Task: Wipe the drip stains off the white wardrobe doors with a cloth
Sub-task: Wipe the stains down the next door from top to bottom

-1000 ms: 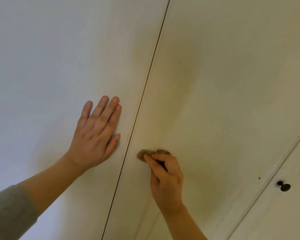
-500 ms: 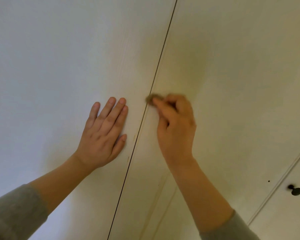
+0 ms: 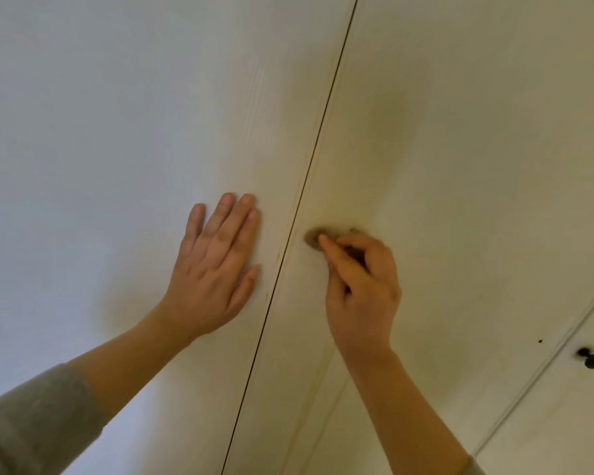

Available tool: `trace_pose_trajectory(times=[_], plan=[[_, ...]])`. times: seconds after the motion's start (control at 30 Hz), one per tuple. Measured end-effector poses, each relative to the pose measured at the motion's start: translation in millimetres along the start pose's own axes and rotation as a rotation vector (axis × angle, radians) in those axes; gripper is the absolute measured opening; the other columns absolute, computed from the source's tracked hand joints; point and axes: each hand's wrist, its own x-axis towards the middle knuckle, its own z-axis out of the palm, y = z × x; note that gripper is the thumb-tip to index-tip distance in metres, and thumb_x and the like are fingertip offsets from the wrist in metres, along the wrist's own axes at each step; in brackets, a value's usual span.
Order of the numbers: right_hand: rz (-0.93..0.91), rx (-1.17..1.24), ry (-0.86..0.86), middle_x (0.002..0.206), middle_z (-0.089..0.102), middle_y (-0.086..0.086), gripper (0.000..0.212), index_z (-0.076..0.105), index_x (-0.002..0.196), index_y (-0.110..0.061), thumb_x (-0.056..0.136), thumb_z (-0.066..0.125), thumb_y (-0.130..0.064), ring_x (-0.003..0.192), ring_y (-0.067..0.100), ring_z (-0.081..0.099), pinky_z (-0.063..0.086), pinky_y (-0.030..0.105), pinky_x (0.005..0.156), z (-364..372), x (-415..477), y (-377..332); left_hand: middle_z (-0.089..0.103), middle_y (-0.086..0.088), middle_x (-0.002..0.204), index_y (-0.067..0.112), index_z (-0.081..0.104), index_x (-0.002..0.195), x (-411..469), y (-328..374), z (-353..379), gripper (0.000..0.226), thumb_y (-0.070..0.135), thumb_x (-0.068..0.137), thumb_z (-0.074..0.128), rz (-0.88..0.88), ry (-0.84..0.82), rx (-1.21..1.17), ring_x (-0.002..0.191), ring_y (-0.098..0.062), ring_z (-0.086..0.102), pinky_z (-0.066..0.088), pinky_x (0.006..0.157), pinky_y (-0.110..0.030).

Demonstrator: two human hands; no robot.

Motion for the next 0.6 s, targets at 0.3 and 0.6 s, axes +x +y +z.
trace_pose_trajectory(times=[0.3, 0.6], plan=[[-0.094, 0.032, -0.189, 0.092, 0.070, 0.008, 0.024, 0.077, 0.101, -0.006, 0.102, 0.055, -0.015, 0.086, 0.026, 0.068, 0.057, 0.036, 0.072, 24.8, -100.7, 0.1, 0.009, -0.012, 0.166, 0.000, 0.019, 0.154, -57.6, -2.4, 13.3, 0.064, 0.025, 0.098, 0.036, -0.009, -0.076, 0.048, 0.153, -0.032, 0.011, 0.007, 0.122, -0.053], [0.055, -0.009, -0.115, 0.097, 0.062, 0.007, 0.020, 0.077, 0.102, -0.009, 0.092, 0.060, -0.005, 0.092, 0.018, 0.058, 0.043, 0.013, 0.090, -11.6, -77.3, 3.1, 0.014, -0.014, 0.164, 0.000, 0.019, 0.155, -60.2, -0.9, 19.1, 0.066, 0.026, 0.097, 0.038, -0.025, -0.039, 0.056, 0.152, -0.033, 0.010, 0.006, 0.122, -0.055]])
